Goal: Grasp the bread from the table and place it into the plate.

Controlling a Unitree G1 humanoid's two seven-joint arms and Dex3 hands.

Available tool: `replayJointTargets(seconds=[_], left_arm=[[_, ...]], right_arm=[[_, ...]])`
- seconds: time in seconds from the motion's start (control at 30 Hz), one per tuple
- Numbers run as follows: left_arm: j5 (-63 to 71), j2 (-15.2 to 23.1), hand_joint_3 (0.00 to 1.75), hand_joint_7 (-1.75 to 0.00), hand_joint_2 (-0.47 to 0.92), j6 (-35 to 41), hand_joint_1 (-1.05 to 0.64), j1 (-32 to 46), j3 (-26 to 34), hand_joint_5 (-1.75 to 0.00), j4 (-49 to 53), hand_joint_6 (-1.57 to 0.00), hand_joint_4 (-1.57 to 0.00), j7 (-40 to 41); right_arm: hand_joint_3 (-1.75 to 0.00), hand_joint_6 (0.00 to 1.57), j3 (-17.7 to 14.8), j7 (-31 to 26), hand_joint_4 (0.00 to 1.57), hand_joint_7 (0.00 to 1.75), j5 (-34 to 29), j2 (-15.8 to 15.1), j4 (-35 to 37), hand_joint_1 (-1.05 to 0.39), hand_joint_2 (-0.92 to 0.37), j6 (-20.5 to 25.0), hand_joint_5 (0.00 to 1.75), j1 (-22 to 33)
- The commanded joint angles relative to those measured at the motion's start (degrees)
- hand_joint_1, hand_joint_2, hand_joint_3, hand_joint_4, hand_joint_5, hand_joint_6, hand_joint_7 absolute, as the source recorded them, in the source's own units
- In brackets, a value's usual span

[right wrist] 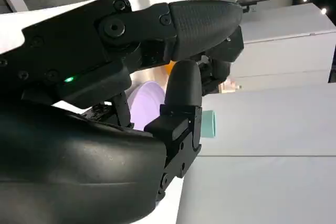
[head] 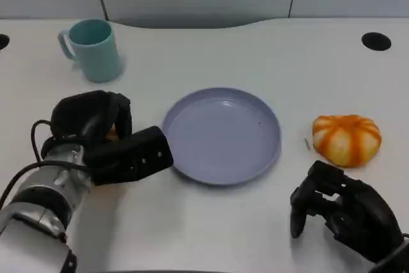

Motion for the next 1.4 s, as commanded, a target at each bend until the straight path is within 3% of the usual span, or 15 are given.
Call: replayJointTargets(seconds=[0.03, 0.07, 0.13, 0.2, 0.37, 0.5, 0.63, 0.83, 0.97, 1.3, 1.33, 1.37, 1.4], left_arm=[[-0.20, 1.02, 1.05, -1.75, 0.61, -1.89, -1.05, -1.59, 0.48, -1.75, -0.36, -1.20, -1.38, 2.75], [-0.42, 0.97, 1.04, -1.75, 0.62, -2.16, -1.05, -1.65, 0.69, -1.75, -0.35, -1.21, -1.39, 2.64], [-0.72, 0.86, 0.95, -1.75, 0.62, -2.53, -1.05, -1.78, 1.00, -1.75, -0.35, -1.03, -1.29, 2.38], [-0.83, 0.81, 0.92, -1.75, 0.63, -2.72, -1.05, -1.90, 1.03, -1.75, -0.37, -0.99, -1.26, 2.17], [-0.47, 0.82, 0.66, -1.75, 0.76, -3.16, -1.05, -2.72, 0.51, -1.75, -0.52, -0.75, -1.06, 2.98], [-0.13, 0.97, 0.57, -1.75, 0.82, -4.10, -1.05, -3.62, 0.15, -1.75, -0.72, -0.67, -1.20, 4.53], [0.46, 1.27, 0.49, -1.75, 0.91, -5.75, -1.05, -4.95, -0.52, -1.75, -0.91, -0.57, -1.13, 6.60], [0.65, 1.31, 0.53, -1.75, 0.92, -7.40, -1.04, -6.96, -1.02, -1.75, -1.13, -0.51, -1.08, 7.91], [0.84, 1.42, 0.53, -1.75, 0.92, -8.03, -1.03, -7.89, -1.54, -1.75, -1.18, -0.51, -0.93, 8.18], [0.21, 1.16, 0.51, -1.75, 0.92, -7.87, -1.05, -7.71, -1.36, -1.75, -1.04, -0.55, -0.95, 7.52], [0.29, 1.04, 0.51, -1.75, 0.92, -5.72, -1.05, -7.90, -1.65, -1.75, -0.75, -0.55, -0.95, 4.10], [0.46, 0.92, 0.42, -1.74, 0.92, -3.59, -1.05, -8.09, -2.01, -1.74, -0.51, -0.23, -0.43, 0.96], [0.81, 0.83, 0.38, -1.72, 0.92, -1.66, -1.05, -8.21, -2.51, -1.74, -0.36, -0.11, -0.22, -1.40]], right_arm=[[-0.32, 0.43, -0.53, 0.51, 0.59, 1.42, 0.99, -0.42, 1.29, -0.69, -0.92, -0.31, 1.75, -1.06], [-0.32, 0.43, -0.46, 0.30, 0.59, 1.42, 0.75, -0.49, 1.33, -0.69, -0.92, -0.45, 1.75, -1.10], [-0.32, 0.43, -0.39, 0.38, 0.58, 1.42, 0.64, -0.59, 1.32, -0.69, -0.92, -0.31, 1.75, -1.19], [-0.33, 0.43, -0.29, 0.43, 0.58, 1.42, 0.47, -0.68, 1.26, -0.69, -0.92, -0.43, 1.75, -1.25], [-0.33, 0.43, -0.23, 0.32, 0.57, 1.42, 0.23, -0.86, 1.28, -0.69, -0.92, -0.75, 1.75, -1.31], [-0.34, 0.43, -0.21, 0.08, 0.58, 1.42, 0.26, -0.77, 1.22, -0.70, -0.92, -0.36, 1.75, -1.36], [-0.32, 0.43, -0.37, 0.22, 0.58, 1.41, 0.64, -0.62, 1.39, -0.69, -0.92, 0.64, 1.75, -1.54], [-0.31, 0.44, -0.60, 0.71, 0.58, 1.40, 1.02, -0.52, 1.91, -0.69, -0.92, 1.92, 1.75, -2.22], [-0.30, 0.46, -0.59, 0.47, 0.59, 1.40, 0.98, -0.40, 1.52, -0.70, -0.92, 2.65, 1.75, -2.18], [-0.32, 0.45, -0.70, 0.54, 0.58, 1.37, 0.43, -0.57, 2.51, -0.71, -0.92, 0.77, 1.75, -2.67], [-0.32, 0.45, -0.65, 0.46, 0.59, 1.37, 0.58, -0.58, 1.97, -0.71, -0.92, 1.51, 1.75, -2.40], [-0.31, 0.46, -0.63, 0.49, 0.58, 1.38, 0.76, -0.58, 1.59, -0.70, -0.92, 2.12, 1.75, -2.23], [-0.31, 0.47, -0.60, 0.43, 0.58, 1.38, 0.88, -0.56, 1.18, -0.69, -0.92, 2.75, 1.75, -2.03]])
